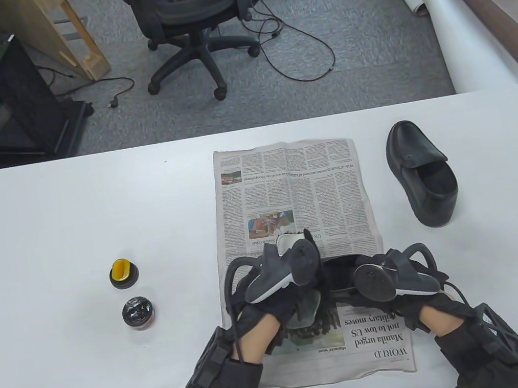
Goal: Dip and apply built-in sponge shoe polish on shoes
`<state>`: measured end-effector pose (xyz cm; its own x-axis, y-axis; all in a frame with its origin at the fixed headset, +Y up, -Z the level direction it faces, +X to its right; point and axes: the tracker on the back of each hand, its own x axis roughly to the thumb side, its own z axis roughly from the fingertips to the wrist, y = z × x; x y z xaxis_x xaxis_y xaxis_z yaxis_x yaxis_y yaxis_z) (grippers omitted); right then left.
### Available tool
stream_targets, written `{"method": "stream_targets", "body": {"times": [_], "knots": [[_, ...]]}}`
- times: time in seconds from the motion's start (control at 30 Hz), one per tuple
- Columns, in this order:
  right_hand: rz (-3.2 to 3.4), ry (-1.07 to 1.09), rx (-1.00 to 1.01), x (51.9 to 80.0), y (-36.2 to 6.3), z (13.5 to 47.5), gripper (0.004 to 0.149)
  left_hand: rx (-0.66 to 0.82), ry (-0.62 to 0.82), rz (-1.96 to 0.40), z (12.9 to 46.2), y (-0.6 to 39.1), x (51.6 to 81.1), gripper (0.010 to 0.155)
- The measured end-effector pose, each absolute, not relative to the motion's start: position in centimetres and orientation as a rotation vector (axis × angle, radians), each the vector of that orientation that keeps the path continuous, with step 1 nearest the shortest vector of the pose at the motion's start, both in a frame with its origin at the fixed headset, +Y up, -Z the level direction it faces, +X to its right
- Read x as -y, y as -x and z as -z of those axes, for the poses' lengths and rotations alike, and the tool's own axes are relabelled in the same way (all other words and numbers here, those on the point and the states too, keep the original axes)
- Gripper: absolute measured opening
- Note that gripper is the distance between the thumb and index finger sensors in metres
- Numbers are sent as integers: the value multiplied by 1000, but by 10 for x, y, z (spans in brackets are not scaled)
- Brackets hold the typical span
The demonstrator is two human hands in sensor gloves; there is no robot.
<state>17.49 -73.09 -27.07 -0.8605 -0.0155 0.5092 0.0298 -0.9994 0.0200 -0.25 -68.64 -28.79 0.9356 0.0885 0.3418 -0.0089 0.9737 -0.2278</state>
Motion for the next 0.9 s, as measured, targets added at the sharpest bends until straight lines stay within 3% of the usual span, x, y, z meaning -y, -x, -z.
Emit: {"method": "stream_targets", "body": {"times": [0.13,0.2,0.43,0.57,0.67,0.73,0.8,0.9], "knots": [[3011,828,46,731,-175,271,39,332,243,27,294,-5,691,57],[3006,821,45,731,-175,271,39,288,315,-4,297,4,693,57],[3005,807,52,731,-174,271,39,161,359,120,311,36,706,56],[3007,811,53,731,-175,271,39,74,304,358,316,52,701,56],[3009,808,48,731,-175,271,39,161,248,279,313,49,693,56],[3012,814,53,731,-175,271,39,259,258,21,310,39,691,56],[3013,813,52,731,-175,271,39,323,282,-91,307,27,694,57],[3009,819,54,731,-175,271,39,325,312,-6,309,17,701,57]]}}
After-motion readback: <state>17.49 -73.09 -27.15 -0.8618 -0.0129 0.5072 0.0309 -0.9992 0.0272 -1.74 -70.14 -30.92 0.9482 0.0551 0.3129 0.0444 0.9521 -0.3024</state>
